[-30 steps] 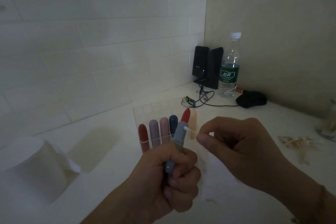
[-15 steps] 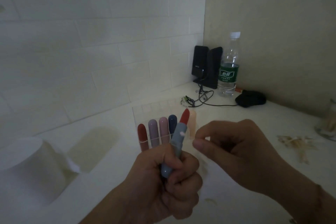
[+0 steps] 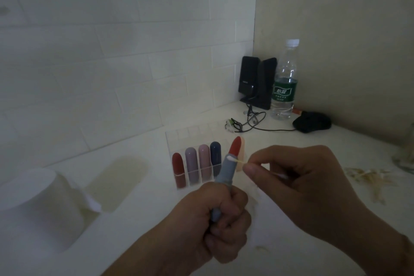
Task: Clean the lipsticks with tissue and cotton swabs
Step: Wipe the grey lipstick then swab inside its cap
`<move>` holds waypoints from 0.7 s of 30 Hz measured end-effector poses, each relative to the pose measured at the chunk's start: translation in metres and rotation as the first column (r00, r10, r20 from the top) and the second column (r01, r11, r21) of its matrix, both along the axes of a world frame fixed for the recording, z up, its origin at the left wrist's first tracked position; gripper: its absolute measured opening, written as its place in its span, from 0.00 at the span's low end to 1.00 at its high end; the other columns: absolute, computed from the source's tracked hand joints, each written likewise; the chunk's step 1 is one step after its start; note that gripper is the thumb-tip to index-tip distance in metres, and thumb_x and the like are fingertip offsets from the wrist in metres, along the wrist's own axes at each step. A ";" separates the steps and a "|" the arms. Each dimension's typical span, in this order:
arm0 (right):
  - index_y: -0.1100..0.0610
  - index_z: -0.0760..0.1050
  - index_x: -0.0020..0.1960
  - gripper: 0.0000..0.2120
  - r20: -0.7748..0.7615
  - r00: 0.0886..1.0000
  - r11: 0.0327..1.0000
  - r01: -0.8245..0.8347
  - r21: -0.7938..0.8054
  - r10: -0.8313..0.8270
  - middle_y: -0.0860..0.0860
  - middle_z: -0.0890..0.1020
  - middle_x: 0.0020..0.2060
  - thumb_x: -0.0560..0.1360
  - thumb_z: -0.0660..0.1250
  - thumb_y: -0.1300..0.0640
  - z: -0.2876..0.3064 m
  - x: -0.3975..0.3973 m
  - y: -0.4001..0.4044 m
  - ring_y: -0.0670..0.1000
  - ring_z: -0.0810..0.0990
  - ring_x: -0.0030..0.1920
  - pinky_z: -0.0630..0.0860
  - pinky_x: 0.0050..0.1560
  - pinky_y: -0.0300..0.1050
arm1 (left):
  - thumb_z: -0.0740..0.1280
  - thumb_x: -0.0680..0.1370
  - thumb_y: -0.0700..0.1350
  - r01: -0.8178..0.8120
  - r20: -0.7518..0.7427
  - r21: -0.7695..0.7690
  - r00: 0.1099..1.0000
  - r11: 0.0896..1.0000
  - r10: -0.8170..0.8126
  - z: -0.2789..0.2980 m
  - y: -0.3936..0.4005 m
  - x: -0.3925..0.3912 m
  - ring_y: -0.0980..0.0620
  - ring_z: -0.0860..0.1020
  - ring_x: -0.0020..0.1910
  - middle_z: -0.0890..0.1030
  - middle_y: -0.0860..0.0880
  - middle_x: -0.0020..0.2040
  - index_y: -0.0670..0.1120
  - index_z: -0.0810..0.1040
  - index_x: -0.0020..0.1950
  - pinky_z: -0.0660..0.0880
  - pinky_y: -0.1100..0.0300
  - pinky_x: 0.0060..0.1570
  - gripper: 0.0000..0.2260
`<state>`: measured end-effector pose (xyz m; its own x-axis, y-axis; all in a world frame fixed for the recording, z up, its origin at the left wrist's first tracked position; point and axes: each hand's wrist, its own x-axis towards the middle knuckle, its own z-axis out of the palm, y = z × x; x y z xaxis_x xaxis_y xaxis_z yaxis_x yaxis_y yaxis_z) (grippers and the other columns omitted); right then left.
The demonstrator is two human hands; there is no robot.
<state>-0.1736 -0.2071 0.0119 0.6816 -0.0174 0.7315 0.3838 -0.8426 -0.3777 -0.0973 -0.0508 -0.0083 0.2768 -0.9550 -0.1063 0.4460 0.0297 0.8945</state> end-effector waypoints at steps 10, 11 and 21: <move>0.50 0.80 0.38 0.03 -0.018 1.000 1.000 -0.018 -0.016 0.018 0.33 0.60 0.22 0.71 0.70 0.53 0.003 -0.002 -0.001 0.40 0.63 0.21 0.59 0.27 0.22 | 0.62 0.63 0.42 -0.004 0.003 0.007 1.000 1.000 0.004 -0.001 0.000 0.000 0.54 0.52 0.22 0.60 0.50 0.23 0.47 0.60 0.26 0.48 0.65 0.24 0.11; 0.50 0.80 0.38 0.04 -0.026 0.999 0.999 -0.028 -0.024 0.028 0.34 0.61 0.22 0.71 0.71 0.52 0.003 -0.002 -0.002 0.40 0.63 0.21 0.59 0.27 0.22 | 0.62 0.62 0.42 -0.007 0.002 0.009 1.000 1.000 0.007 -0.001 0.000 0.000 0.54 0.52 0.22 0.60 0.50 0.23 0.47 0.61 0.25 0.48 0.65 0.24 0.10; 0.46 0.77 0.39 0.05 -0.050 0.997 0.997 -0.066 -0.040 0.064 0.39 0.61 0.21 0.73 0.70 0.50 -0.001 -0.001 -0.002 0.41 0.63 0.21 0.58 0.27 0.23 | 0.62 0.62 0.42 -0.049 0.009 0.026 0.999 0.998 0.049 0.002 0.000 -0.002 0.54 0.52 0.22 0.57 0.49 0.24 0.47 0.59 0.26 0.49 0.65 0.24 0.11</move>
